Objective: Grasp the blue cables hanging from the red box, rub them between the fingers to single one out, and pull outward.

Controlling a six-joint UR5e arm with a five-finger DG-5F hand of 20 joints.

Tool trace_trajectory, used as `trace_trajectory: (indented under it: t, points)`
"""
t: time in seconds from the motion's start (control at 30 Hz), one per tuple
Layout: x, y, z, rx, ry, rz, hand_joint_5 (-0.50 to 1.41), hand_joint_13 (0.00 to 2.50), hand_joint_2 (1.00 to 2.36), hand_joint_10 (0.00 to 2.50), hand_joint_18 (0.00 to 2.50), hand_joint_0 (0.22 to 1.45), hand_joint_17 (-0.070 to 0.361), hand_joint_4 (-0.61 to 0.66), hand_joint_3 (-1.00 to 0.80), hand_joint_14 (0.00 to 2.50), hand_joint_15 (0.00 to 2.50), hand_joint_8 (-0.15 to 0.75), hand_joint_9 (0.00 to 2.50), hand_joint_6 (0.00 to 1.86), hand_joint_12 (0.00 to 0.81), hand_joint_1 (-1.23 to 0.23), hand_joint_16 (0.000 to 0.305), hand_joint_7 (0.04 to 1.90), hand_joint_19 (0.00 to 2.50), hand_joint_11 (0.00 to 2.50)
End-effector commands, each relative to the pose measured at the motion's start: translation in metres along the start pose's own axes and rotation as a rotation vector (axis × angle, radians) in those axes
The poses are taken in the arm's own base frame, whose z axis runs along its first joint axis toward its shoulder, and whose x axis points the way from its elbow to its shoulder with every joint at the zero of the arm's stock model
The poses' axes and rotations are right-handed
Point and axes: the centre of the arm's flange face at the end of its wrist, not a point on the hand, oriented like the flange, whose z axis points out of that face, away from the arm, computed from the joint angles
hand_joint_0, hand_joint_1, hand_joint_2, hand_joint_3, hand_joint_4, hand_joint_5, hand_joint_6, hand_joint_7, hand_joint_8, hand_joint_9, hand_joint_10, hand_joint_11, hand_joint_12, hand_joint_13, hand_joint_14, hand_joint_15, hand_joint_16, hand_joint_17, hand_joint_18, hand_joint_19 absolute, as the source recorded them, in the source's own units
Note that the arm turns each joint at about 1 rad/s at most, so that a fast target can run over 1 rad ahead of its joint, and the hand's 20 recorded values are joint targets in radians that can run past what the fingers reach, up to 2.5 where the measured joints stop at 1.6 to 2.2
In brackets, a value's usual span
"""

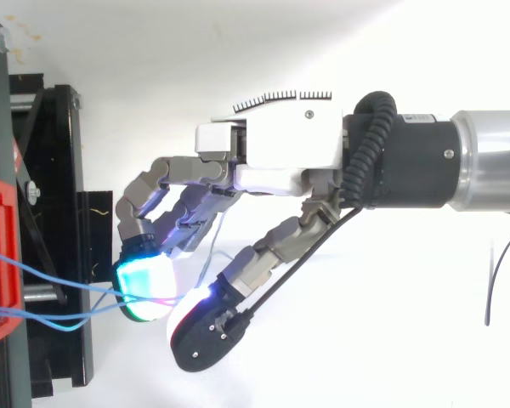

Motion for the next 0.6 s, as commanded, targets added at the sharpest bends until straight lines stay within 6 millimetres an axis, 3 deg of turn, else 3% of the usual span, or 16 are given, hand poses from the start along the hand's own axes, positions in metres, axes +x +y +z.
trace_trajectory:
  t: [0.0,0.23,0.57]
  points:
    - [-0.0004,-0.0002,-0.0001,0.0,0.0,0.0,-0.17,0.62,1.0,0.01,0.69,0.75,0.101,0.11,-0.5,0.01,0.25,0.313,0.7,0.92,0.384,-0.96,0.045,1.04,0.27,0.31]
    - [-0.0004,-0.0002,-0.0001,0.0,0.0,0.0,-0.14,0.64,1.0,0.01,0.71,0.59,0.104,0.13,-0.5,0.01,0.26,0.329,0.76,0.9,0.386,-0.76,0.046,1.06,0.33,0.31]
    - [0.0009,0.0005,0.0002,-0.001,0.001,0.0,-0.14,0.64,1.0,0.01,0.71,0.56,0.108,0.12,-0.5,0.01,0.27,0.338,0.78,0.89,0.394,-0.65,0.048,1.09,0.35,0.31]
